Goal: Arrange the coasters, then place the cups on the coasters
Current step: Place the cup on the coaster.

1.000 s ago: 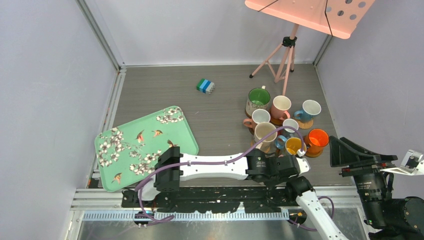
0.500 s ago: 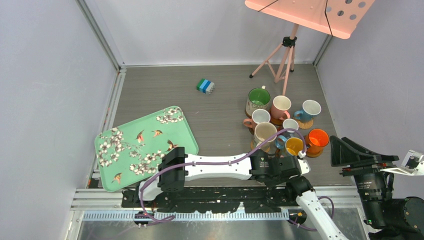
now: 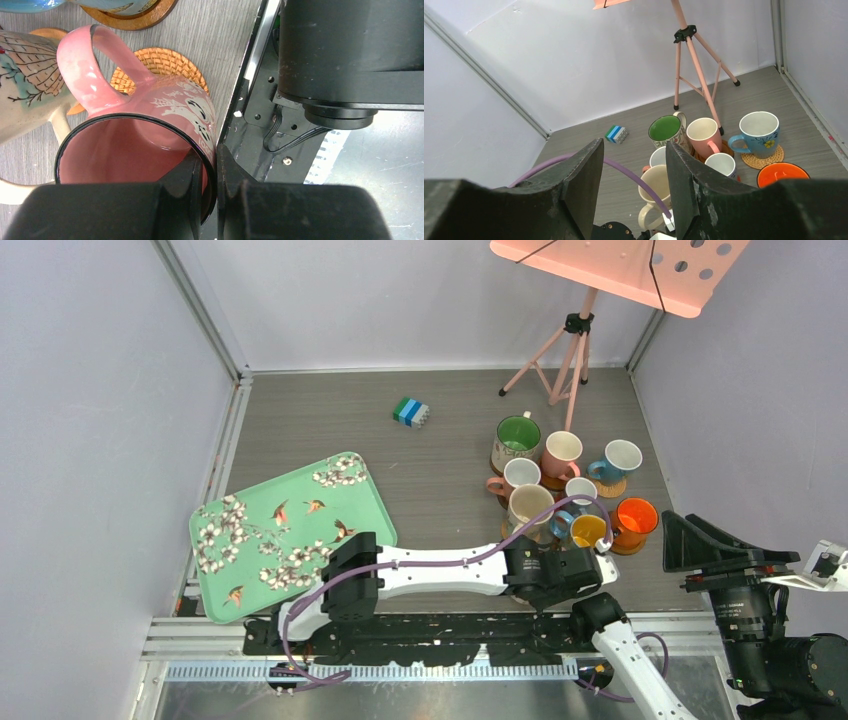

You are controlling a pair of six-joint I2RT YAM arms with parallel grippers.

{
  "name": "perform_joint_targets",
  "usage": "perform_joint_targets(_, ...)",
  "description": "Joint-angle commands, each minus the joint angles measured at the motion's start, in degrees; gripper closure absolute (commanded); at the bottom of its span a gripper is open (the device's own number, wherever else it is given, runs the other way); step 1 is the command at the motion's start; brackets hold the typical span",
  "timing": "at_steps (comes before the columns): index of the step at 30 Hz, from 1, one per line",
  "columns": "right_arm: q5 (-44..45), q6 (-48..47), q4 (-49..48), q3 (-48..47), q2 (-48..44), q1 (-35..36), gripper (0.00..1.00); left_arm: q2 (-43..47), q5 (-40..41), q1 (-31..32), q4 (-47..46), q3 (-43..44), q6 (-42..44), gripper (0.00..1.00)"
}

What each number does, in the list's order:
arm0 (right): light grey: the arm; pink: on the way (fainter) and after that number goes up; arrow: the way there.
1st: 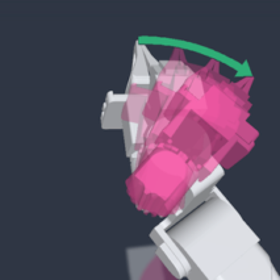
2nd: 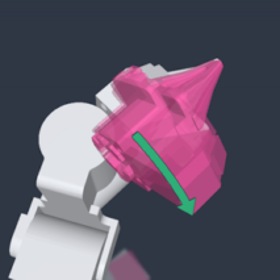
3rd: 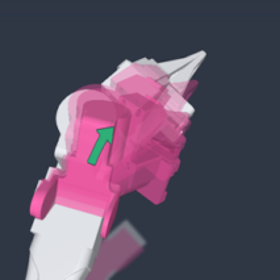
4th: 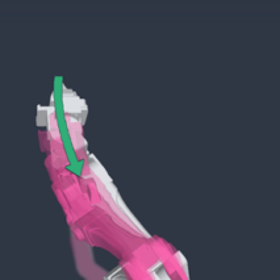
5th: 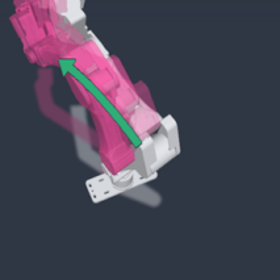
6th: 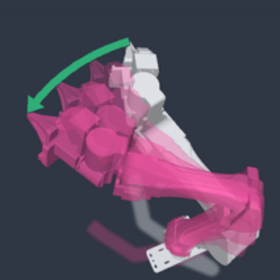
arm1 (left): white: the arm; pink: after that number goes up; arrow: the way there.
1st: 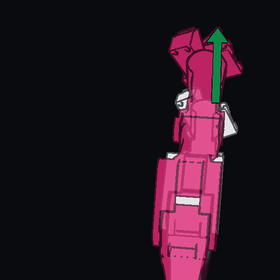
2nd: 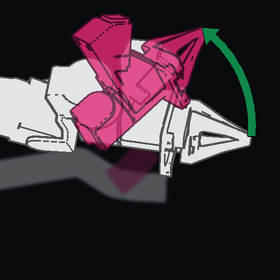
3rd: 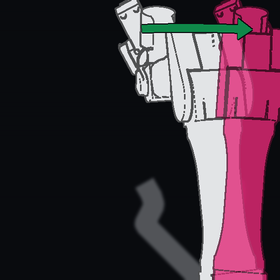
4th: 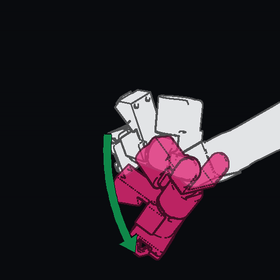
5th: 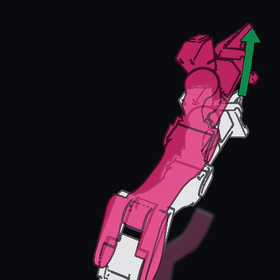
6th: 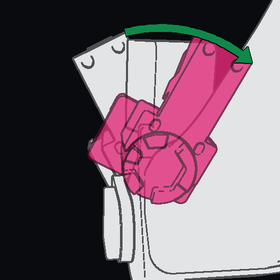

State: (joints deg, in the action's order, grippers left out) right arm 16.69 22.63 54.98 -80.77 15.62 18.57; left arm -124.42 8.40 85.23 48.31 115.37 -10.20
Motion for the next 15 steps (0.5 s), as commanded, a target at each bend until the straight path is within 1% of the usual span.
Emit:
perform_joint_targets(1,0.93,-0.99,-1.28,0.33,0.02,0.33,0.44,1.10,1.96,-0.41,-2.40,4.79,1.84,1.00)
perform_joint_targets(15,1.75,-1.11,-1.28,-0.09,-0.40,0.94,0.44,-0.42,2.52,-1.45,-2.31,6.01,1.85,1.00)
